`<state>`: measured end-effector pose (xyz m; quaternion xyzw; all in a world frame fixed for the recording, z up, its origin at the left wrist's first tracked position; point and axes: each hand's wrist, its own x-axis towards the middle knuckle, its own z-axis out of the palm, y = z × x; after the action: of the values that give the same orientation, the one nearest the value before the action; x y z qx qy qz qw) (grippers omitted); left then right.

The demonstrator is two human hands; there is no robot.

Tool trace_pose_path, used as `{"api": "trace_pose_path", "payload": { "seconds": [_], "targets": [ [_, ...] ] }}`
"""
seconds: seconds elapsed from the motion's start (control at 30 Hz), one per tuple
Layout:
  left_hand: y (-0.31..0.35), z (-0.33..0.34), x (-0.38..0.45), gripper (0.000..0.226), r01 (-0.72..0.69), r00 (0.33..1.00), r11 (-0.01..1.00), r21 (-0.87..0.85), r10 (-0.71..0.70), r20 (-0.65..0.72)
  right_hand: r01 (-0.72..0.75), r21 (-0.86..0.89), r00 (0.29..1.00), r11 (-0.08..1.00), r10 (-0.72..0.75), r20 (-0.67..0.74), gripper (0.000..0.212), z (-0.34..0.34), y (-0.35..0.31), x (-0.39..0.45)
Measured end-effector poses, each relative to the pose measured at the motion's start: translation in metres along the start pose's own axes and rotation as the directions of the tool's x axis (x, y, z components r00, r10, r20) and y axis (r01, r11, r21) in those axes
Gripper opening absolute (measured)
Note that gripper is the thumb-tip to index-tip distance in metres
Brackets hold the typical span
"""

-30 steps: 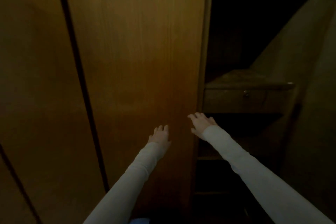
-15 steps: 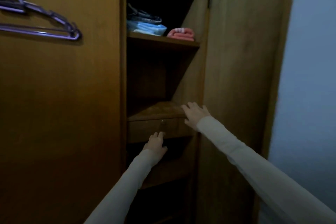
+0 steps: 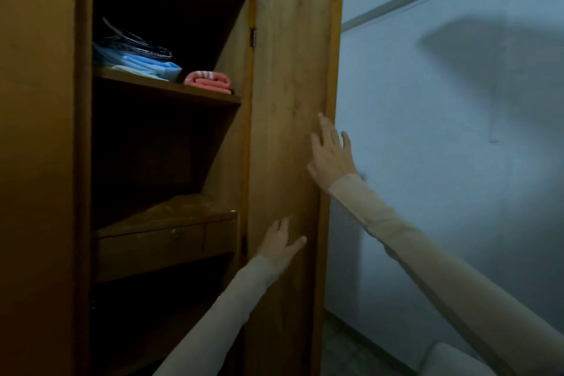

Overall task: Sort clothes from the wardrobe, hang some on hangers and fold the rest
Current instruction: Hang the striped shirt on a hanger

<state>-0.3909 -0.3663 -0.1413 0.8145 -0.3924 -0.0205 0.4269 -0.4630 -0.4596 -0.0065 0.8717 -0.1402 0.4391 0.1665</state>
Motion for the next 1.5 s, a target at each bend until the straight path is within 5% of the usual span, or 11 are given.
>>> {"api": "trace_pose_path", "payload": {
  "seconds": [0.13, 0.3, 1.13, 1.5],
  "targets": [
    [0.024, 0.021, 0.014, 0.088, -0.073, 0.997, 0.997, 0.010, 0.073, 0.007, -0.241, 0.248, 0.964, 0.938, 0.202, 0.173, 0.068, 0.000, 0.018, 0.002],
    [0.033, 0.035, 0.024, 0.092, -0.068, 0.996, 0.987, 0.145, 0.075, -0.045, -0.283, 0.396, 0.929, 0.873, 0.147, 0.340, 0.081, 0.013, 0.026, -0.004],
    [-0.005, -0.015, -0.004, 0.070, -0.058, 0.940, 0.983, 0.172, 0.112, -0.322, -0.047, 0.542, 0.992, 0.839, -0.026, 0.127, 0.081, 0.013, -0.027, -0.008],
    [-0.061, -0.109, -0.040, 0.047, 0.102, 0.896, 0.946, 0.307, 0.046, -0.442, 0.109, 0.744, 0.992, 0.660, -0.124, -0.035, 0.075, 0.030, -0.136, 0.015]
  ]
}}
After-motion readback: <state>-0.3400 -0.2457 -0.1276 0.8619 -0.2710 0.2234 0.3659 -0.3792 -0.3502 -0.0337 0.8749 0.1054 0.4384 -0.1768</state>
